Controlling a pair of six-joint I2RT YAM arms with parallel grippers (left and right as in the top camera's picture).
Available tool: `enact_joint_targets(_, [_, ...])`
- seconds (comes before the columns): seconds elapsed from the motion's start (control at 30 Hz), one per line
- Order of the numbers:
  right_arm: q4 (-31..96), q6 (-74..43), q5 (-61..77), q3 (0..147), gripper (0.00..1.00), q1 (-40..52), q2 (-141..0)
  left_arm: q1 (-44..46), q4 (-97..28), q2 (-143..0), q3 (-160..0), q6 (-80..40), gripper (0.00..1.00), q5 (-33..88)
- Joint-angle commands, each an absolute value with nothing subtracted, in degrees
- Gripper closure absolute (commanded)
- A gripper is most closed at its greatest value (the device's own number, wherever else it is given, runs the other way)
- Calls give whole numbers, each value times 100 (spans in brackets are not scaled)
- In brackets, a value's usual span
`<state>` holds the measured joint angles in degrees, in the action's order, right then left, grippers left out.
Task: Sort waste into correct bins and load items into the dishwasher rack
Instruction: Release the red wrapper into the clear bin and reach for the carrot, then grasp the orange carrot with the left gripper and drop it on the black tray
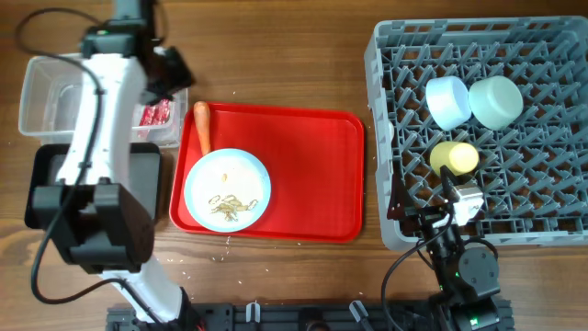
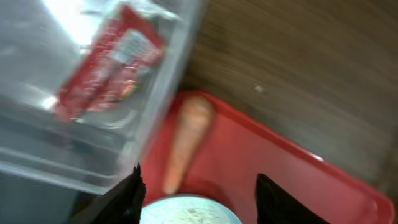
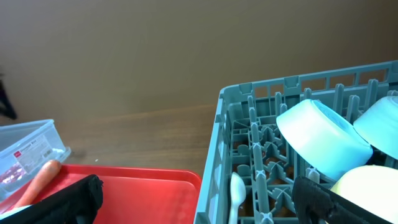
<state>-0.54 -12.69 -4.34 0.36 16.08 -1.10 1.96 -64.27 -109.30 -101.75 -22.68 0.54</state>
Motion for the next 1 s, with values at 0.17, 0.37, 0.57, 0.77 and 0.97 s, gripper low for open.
enact_joint_targets(0.17, [-86,-1208,-469,30,0,1616,-64,827,-5236,-11395,-8858,-2491,36,-974])
enact_joint_targets(0.37, [-86,-1205,-469,30,0,1616,-64,746,-4619,-11972,-8617,-2215,34,-952])
enact_joint_targets(0.57, [-86,-1205,-469,30,0,1616,-64,777,-4628,-12173,-8637,-1970,53,-799])
enact_joint_targets(0.77, [-86,-1205,-469,30,0,1616,-64,777,-4912,-11443,-8908,-2029,68,-537])
enact_joint_targets(0.97, [-86,-1208,-469,30,0,1616,-64,685,-5284,-9692,-8934,-2307,66,-567])
